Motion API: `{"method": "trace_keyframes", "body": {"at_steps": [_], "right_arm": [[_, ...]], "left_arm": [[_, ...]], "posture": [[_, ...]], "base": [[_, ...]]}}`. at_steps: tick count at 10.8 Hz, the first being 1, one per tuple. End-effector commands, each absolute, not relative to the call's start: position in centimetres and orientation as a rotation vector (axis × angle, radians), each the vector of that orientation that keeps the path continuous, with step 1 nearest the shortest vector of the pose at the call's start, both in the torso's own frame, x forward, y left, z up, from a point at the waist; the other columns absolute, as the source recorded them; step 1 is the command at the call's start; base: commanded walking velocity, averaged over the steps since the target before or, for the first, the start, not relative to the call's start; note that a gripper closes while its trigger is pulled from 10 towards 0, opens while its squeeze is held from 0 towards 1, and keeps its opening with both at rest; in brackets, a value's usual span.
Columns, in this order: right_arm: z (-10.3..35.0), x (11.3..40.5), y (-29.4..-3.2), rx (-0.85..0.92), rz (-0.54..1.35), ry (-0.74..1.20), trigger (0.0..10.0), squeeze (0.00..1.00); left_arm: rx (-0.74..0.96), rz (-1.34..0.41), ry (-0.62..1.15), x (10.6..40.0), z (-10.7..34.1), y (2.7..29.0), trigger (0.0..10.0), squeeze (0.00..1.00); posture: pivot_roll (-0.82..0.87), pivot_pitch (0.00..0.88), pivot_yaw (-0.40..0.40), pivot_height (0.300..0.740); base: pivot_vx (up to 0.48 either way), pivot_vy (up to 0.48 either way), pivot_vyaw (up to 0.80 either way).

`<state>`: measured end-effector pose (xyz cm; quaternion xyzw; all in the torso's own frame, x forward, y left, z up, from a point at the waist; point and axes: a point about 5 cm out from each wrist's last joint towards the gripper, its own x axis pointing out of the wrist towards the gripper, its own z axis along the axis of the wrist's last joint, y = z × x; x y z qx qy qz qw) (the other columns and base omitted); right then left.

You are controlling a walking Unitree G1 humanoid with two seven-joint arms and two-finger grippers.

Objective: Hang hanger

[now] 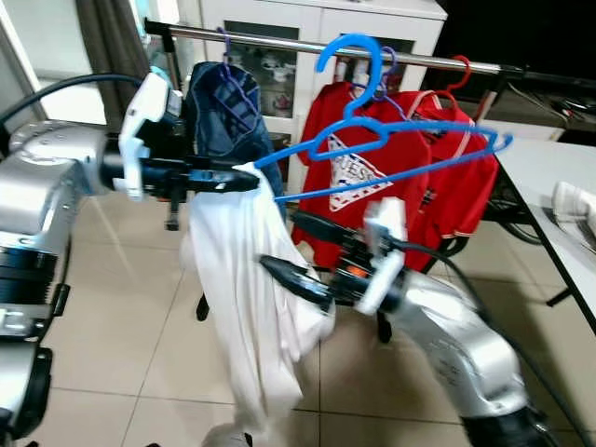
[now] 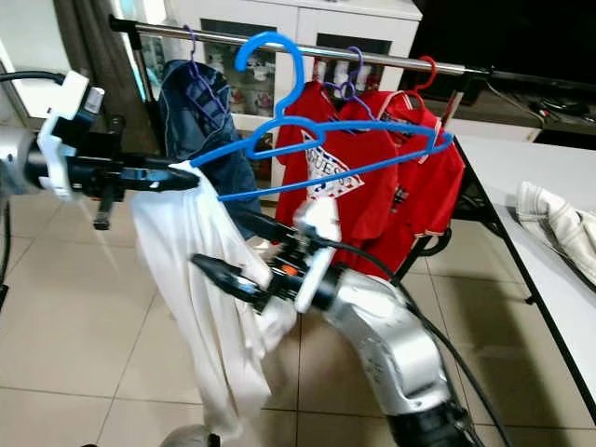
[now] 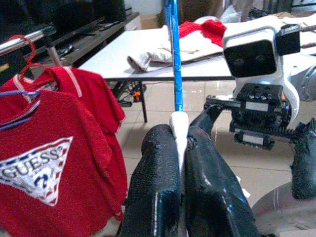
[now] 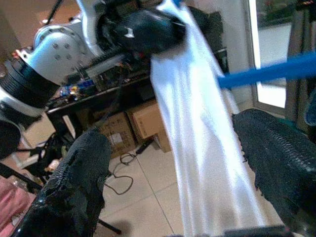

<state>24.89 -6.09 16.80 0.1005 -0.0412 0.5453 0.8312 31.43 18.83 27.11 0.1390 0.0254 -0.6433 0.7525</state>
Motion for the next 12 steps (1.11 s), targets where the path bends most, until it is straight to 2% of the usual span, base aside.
{"method": "trace_keyframes", "body": {"at_steps": [1,6,9,12], "right_arm": [[16.7,25.2,-6.1,0.2,1.137,-0.063,10.0,0.0],[16.9,25.9,-4.7,0.174,1.18,-0.055,10.0,0.0],[16.0,27.3,-5.2,0.127,1.08,-0.016,10.0,0.0],[16.1,27.6,-5.8,0.133,1.089,-0.032,10.0,0.0]], "left_arm": [[0.319,-1.403,0.026,31.2,27.7,18.7,0.0,0.0],[0.315,-1.396,0.017,31.3,27.9,18.4,0.0,0.0],[0.307,-1.423,0.036,30.9,28.0,18.6,0.0,0.0],[0.313,-1.413,0.037,30.9,28.1,18.9,0.0,0.0]], "posture": [[0.15,0.037,-0.047,0.74],[0.15,0.04,-0.046,0.74],[0.15,0.042,-0.044,0.74],[0.15,0.04,-0.044,0.74]], "base": [[0.0,0.0,0.0],[0.0,0.0,0.0],[0.0,0.0,0.0],[0.0,0.0,0.0]]}}
